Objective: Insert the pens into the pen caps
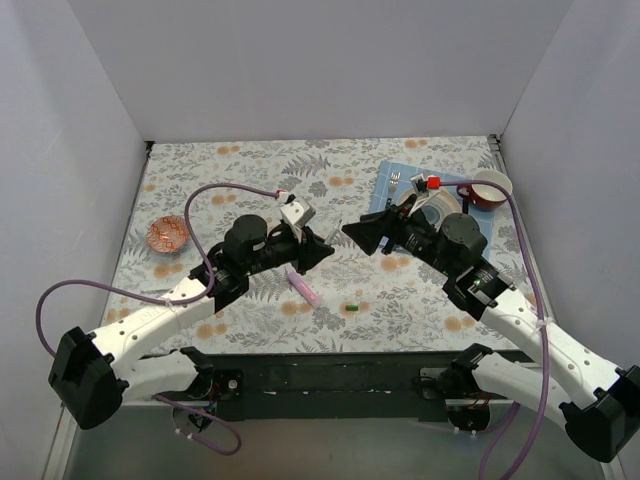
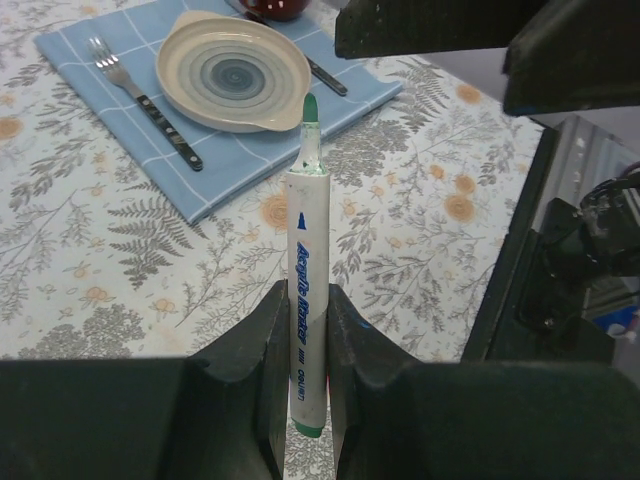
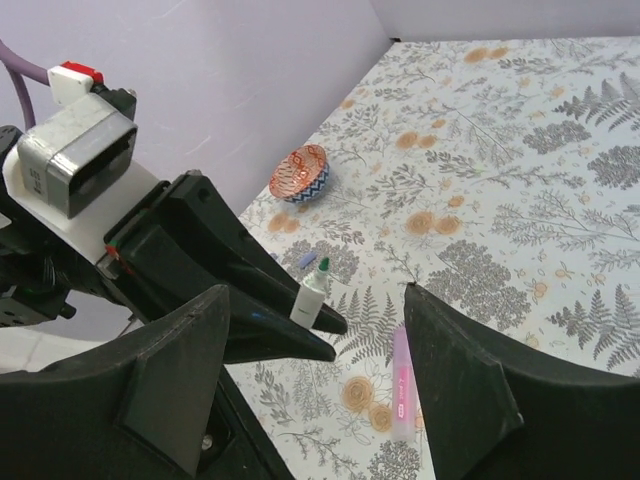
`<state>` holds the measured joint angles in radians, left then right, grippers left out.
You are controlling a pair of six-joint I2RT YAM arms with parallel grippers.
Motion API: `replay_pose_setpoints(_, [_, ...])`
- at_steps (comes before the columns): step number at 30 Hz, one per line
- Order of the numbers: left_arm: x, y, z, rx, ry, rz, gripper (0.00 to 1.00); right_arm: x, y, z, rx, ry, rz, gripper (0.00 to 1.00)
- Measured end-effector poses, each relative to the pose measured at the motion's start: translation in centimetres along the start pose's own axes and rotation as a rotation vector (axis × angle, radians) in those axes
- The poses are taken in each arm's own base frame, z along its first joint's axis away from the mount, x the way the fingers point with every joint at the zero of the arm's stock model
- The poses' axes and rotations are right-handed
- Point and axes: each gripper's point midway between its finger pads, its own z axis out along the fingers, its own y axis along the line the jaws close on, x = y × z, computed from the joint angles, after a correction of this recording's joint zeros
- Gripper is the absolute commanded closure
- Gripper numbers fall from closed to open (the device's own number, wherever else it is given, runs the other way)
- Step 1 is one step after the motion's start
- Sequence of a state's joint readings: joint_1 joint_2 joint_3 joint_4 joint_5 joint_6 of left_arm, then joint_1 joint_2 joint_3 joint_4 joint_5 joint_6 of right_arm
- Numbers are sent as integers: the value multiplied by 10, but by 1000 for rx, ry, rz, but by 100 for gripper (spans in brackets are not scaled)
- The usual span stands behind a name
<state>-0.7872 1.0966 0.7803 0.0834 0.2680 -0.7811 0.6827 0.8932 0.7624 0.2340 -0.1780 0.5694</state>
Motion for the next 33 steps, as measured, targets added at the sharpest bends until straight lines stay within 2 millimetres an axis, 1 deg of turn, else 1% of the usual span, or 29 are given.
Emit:
replay_pose_setpoints(2, [-2, 3, -3, 41, 0, -30, 100, 3, -6, 0, 38, 15, 9, 28])
replay_pose_setpoints(4, [-1, 10, -4, 83, 18, -77, 100, 8, -16, -1, 99, 47, 22, 30])
replay_pose_setpoints(6, [2, 24, -4, 91, 36, -141, 100, 15, -30, -4, 176, 73, 33, 34])
replay_pose_setpoints(8, [8, 43, -3, 75, 56, -224, 100, 29, -52, -11, 296, 124, 58, 35])
replay_pose_setpoints(9, [12, 53, -3, 53, 63, -267, 100, 39, -64, -16, 360, 157, 78, 39])
replay_pose_setpoints(11, [15, 67, -6, 6, 66, -337, 100, 62, -84, -26, 472, 236, 111, 42])
replay_pose_setpoints(12, [14, 73, -8, -16, 55, -363, 100, 74, -92, -31, 512, 281, 123, 44])
replay_pose_setpoints(14, [12, 81, -15, -66, 25, -391, 100, 97, -103, -41, 574, 366, 149, 47])
replay_pose_setpoints(16, [11, 85, -21, -99, 5, -399, 100, 117, -112, -49, 631, 436, 181, 48])
replay_pose_setpoints(19, [2, 84, -27, -113, -25, -387, 100, 151, -123, -62, 707, 547, 230, 47])
replay_pose_setpoints(22, [-2, 80, -28, -95, -34, -378, 100, 185, -127, -75, 789, 652, 300, 49])
replay_pose_setpoints(25, [5, 74, -22, -39, 10, -388, 100, 207, -125, -85, 886, 706, 405, 53])
replay_pose_setpoints(27, [13, 73, -16, -6, 53, -411, 100, 212, -122, -90, 953, 689, 484, 54])
replay_pose_setpoints(30, [26, 73, -13, -5, 101, -447, 100, 208, -113, -87, 1001, 609, 604, 54])
replay_pose_setpoints(31, [27, 73, -13, -9, 107, -451, 100, 207, -111, -85, 1011, 584, 640, 54])
replay_pose_setpoints(33, [24, 76, -16, -34, 95, -446, 100, 207, -109, -85, 1044, 554, 706, 54])
